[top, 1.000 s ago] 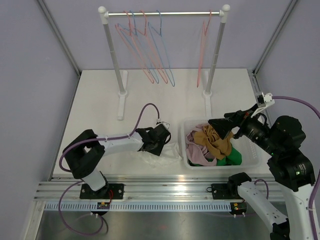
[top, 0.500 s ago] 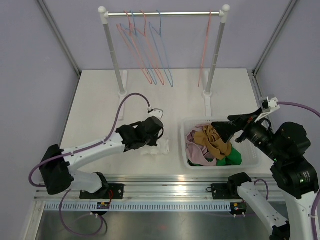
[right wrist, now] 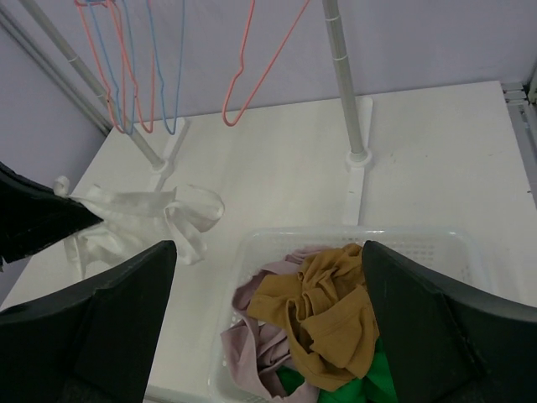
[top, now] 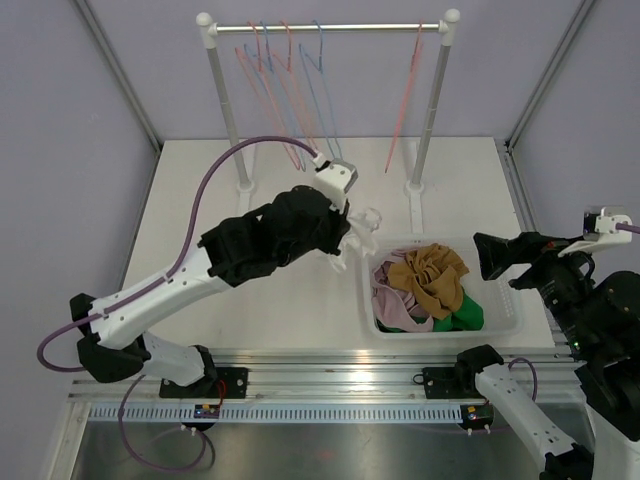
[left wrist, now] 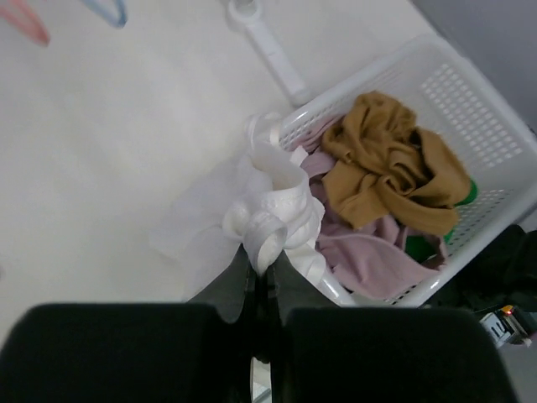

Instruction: Remove the tank top from the hanger

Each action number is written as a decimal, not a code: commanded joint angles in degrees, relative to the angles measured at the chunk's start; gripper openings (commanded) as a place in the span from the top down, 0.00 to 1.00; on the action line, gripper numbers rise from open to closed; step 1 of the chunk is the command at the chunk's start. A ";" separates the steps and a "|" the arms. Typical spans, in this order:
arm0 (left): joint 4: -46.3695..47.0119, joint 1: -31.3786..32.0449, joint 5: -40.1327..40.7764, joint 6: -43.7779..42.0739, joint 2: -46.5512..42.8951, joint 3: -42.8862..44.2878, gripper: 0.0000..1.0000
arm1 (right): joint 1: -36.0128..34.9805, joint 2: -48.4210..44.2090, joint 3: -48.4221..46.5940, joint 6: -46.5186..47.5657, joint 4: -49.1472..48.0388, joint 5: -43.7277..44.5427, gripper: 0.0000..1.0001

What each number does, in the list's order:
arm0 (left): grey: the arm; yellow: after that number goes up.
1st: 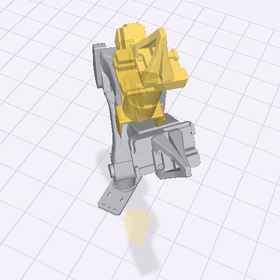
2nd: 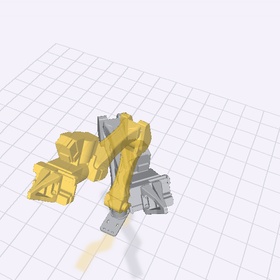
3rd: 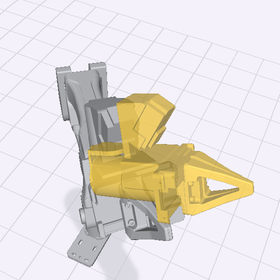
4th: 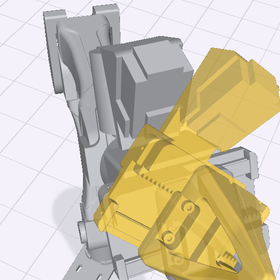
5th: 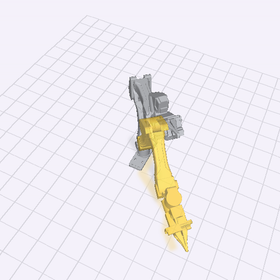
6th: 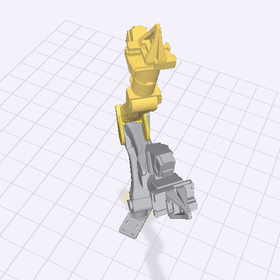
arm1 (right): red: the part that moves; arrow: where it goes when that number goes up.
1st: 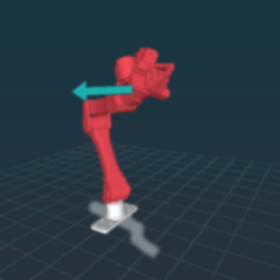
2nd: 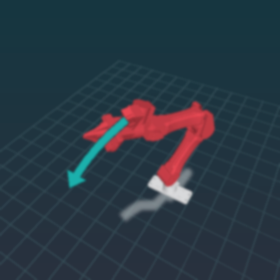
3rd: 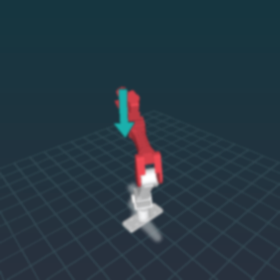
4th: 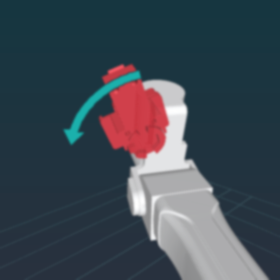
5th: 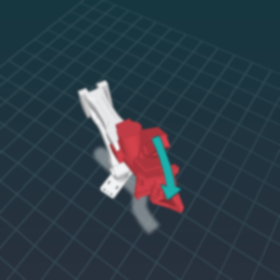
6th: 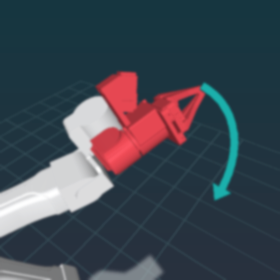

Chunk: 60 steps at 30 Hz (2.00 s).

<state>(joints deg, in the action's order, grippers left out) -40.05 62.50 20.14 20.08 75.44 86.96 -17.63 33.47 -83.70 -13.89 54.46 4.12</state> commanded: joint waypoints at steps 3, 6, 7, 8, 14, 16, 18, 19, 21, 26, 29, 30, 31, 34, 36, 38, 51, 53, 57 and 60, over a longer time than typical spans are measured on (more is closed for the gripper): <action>3.14 4.56 -0.47 -10.30 13.20 17.08 1.00 | -0.39 -2.18 -3.75 1.94 2.50 4.84 0.01; 2.35 5.35 -1.50 -11.72 19.99 27.45 1.00 | -0.39 -4.03 -5.24 1.41 2.67 5.81 0.00; 2.09 5.44 -2.12 -11.90 24.19 32.09 1.00 | -0.30 -4.20 -5.77 1.32 2.85 5.99 0.00; 1.91 5.79 -2.82 -12.08 26.06 34.05 1.00 | -0.39 -4.29 -6.99 1.32 3.63 6.16 0.01; 8.05 7.11 -12.47 -12.78 35.29 35.58 1.00 | -0.39 -4.47 -9.11 1.32 4.78 5.46 0.01; 9.98 7.11 -15.38 -12.34 37.14 34.86 1.00 | -0.30 -4.56 -9.11 1.41 4.87 4.76 0.01; 10.08 7.20 -19.24 -11.38 40.83 34.68 1.00 | -0.30 -5.00 -8.32 1.41 4.87 4.41 0.01; 10.26 7.28 -19.87 -10.94 42.15 34.25 1.00 | -0.39 -5.08 -7.89 1.32 4.87 4.23 0.00; 9.91 7.46 -24.24 -9.53 45.75 32.94 1.00 | -0.39 -5.61 -6.48 1.23 4.61 3.71 0.01; 10.69 7.64 -29.46 -6.73 51.73 26.43 1.00 | -0.39 -6.40 -3.06 0.36 3.55 2.03 0.01; 11.66 7.72 -28.93 -4.88 52.62 23.96 1.00 | -0.39 -6.23 -1.82 0.18 3.03 1.24 0.00; 11.93 7.90 -28.76 -4.78 52.10 23.70 0.96 | -0.30 -6.14 -1.64 0.35 3.11 1.07 0.01; 13.15 8.25 -27.62 -4.87 49.83 22.74 0.92 | -0.30 -5.88 -1.64 0.62 3.11 0.98 0.01; 13.51 8.69 -24.01 -5.75 45.61 23.69 0.59 | -0.30 -4.47 -2.43 1.49 3.81 1.68 0.01; 13.51 8.60 -22.87 -6.10 43.58 25.54 0.40 | -0.30 -3.59 -2.69 1.85 4.34 2.55 0.00; 13.77 8.69 -21.30 -6.19 40.24 26.42 0.31 | -0.30 -2.80 -3.13 2.02 5.13 3.43 0.01; 18.98 8.60 9.10 -4.96 11.42 9.64 0.01 | -0.39 1.42 -6.04 3.69 7.86 6.96 0.01; 17.56 8.60 16.57 -5.49 8.60 6.13 0.01 | -0.30 1.24 -4.90 3.87 8.30 7.04 0.01; 7.57 5.02 23.53 -2.24 1.83 2.09 0.01 | -0.30 0.28 -2.70 4.31 8.91 8.45 0.00; 2.64 -0.24 24.86 1.10 -5.11 -2.92 0.01 | -0.39 -0.43 -1.12 4.49 10.05 8.54 0.00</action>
<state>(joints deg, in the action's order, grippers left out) -30.02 66.70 36.34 17.21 75.33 87.05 -17.63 33.61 -85.93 -10.66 63.35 11.07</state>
